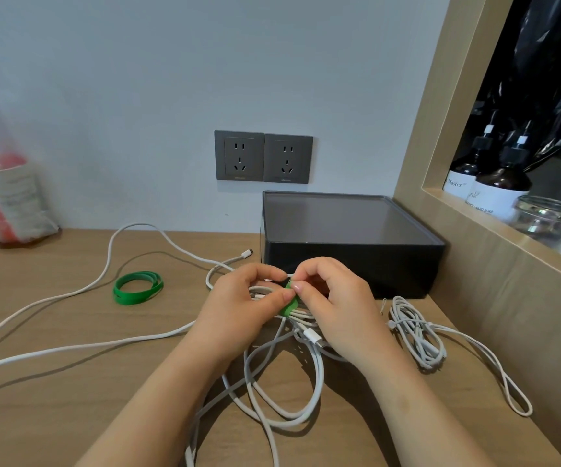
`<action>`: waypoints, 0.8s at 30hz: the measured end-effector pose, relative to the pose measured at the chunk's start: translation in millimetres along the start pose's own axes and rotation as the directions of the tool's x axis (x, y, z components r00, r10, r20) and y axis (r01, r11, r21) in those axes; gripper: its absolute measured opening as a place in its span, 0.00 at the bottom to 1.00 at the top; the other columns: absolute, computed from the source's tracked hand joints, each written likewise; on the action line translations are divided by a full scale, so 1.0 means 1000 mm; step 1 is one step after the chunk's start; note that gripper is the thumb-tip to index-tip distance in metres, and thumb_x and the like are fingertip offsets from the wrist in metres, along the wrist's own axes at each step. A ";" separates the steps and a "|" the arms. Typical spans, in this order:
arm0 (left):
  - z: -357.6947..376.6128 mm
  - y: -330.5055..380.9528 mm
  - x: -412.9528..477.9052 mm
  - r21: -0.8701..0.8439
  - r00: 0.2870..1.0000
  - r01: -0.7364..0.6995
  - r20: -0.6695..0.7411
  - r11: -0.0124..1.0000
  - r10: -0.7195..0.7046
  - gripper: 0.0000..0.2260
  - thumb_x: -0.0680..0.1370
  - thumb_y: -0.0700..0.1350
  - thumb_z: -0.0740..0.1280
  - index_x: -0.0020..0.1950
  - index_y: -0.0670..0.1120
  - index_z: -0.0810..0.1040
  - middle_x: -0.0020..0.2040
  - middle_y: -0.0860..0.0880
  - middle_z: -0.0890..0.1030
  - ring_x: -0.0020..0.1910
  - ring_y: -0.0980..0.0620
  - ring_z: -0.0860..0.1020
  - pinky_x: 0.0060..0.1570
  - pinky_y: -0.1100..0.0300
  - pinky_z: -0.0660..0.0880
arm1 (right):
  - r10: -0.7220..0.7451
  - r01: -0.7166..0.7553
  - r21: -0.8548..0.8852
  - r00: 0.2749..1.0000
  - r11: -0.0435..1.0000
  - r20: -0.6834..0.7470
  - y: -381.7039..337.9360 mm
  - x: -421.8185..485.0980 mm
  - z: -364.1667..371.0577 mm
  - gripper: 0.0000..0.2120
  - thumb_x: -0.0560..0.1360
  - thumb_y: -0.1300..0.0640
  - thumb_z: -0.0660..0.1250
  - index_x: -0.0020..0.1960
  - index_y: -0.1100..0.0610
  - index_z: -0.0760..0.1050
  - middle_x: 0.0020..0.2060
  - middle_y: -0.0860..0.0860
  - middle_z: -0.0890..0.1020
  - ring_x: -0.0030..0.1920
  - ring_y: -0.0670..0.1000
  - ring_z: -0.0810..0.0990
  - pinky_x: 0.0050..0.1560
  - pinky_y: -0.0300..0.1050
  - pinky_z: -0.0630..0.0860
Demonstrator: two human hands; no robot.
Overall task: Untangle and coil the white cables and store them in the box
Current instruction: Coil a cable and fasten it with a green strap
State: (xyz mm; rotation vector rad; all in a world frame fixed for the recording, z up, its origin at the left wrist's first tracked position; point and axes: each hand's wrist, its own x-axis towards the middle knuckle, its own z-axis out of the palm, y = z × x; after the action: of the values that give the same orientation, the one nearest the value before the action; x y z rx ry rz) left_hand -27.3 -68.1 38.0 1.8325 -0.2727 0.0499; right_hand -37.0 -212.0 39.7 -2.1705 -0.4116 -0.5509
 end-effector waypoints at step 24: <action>0.001 -0.004 0.003 0.073 0.997 -0.049 -0.064 0.996 0.053 0.02 0.75 0.43 0.70 0.44 0.50 0.81 0.41 0.54 0.81 0.42 0.56 0.80 0.42 0.65 0.77 | 0.297 -0.305 0.240 0.952 0.922 0.069 0.001 0.003 0.004 0.05 0.77 0.55 0.64 0.44 0.47 0.75 0.39 0.43 0.78 0.41 0.40 0.77 0.35 0.27 0.72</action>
State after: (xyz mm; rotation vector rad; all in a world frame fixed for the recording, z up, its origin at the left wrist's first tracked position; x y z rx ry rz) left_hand -24.1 -69.0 34.6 1.8905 -0.2746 0.1570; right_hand -33.5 -209.2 38.3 -1.9524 -0.1471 -0.2765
